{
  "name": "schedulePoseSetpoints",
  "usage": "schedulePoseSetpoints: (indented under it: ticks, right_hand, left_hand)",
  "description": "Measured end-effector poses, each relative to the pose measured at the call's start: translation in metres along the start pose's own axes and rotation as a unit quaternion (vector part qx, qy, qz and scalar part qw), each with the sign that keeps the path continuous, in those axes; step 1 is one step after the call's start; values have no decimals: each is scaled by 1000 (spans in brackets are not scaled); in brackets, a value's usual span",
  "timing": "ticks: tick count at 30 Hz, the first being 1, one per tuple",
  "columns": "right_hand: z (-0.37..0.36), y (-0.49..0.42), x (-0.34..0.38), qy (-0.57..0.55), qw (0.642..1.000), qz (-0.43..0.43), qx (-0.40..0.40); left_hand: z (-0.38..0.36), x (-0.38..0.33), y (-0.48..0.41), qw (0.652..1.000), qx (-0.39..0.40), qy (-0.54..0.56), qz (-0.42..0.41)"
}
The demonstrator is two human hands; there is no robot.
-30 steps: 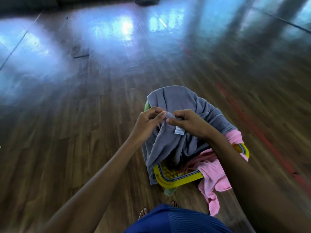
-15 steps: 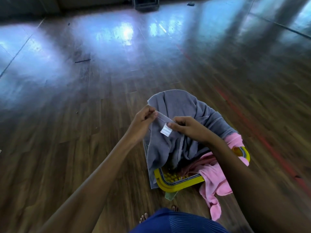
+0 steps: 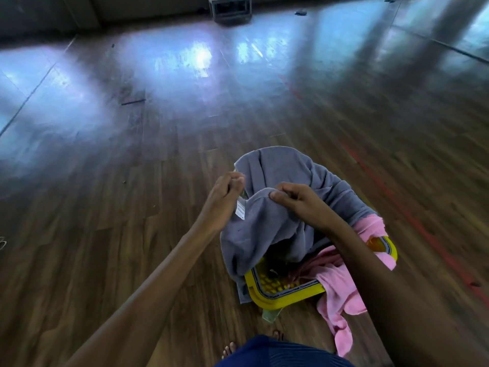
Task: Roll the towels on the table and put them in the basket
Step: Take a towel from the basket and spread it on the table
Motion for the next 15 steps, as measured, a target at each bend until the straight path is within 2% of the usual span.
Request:
schedulePoseSetpoints:
  ticks: [7,10,15]
  right_hand:
    - [-9,-12,24,2,1000,16,26]
    - [-10,-15,18,7,1000,-14,22]
    - [-4,-5,-4,-50,995,-57,70]
  left_hand:
    - [-30,-7,4,992,123,17,-2]
    - [-20,-11,0,996,81,-22,-20]
    - [14,-16,-3,999,8,-16,-52]
Point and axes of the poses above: each hand's wrist, its own y-axis away from the middle knuckle, its own z-axis out of the back of the hand, x = y × z, the point moved 9 cm from there along -y, towards the middle knuckle, and after that the axes turned 6 degrees about -z, right-handed, at the moved point
